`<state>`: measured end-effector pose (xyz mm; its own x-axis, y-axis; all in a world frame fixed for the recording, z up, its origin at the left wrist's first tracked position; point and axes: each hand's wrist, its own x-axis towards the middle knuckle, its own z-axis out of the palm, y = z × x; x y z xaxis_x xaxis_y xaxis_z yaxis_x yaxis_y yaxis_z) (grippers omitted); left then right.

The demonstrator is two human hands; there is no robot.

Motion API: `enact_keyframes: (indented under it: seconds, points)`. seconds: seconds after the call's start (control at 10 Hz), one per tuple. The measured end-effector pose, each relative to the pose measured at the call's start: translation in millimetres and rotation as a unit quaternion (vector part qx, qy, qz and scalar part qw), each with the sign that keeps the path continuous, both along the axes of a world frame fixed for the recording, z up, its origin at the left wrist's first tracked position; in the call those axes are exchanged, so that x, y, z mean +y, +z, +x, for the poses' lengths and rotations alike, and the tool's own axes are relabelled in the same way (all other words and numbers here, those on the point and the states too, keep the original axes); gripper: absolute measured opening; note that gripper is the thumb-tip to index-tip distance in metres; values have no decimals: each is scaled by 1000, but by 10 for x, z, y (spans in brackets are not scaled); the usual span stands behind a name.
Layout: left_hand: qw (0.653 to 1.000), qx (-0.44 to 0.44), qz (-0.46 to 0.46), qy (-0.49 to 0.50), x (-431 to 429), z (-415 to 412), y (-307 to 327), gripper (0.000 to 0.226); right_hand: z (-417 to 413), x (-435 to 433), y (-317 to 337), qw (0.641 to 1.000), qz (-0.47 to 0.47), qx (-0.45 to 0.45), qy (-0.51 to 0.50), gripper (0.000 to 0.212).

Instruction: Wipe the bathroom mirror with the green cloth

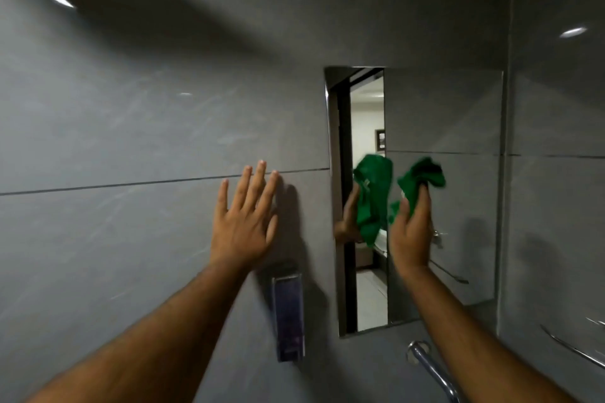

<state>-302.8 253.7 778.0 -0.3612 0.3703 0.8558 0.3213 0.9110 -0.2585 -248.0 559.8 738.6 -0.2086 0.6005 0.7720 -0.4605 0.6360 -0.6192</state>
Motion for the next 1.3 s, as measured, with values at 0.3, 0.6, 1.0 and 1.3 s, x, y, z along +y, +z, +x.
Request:
enact_keyframes:
  seconds: [0.3,0.6,1.0,1.3]
  points:
    - [997,-17,70,25,-1142,650,-39,76,163,-1928,1092,987,115,73,80,45]
    - [924,-357,104,86,-1911,1608,-3744,70,457,-3000,-1837,940,-81,-194,268,37]
    - [698,-696,61,156,-2515,3158,-7736,80,1326,-3455,-7364,702,-44,-663,257,54]
    - [687,-704,41,175,-2540,3321,-8442,78,2030,-3865,-8646,586,242,-738,232,64]
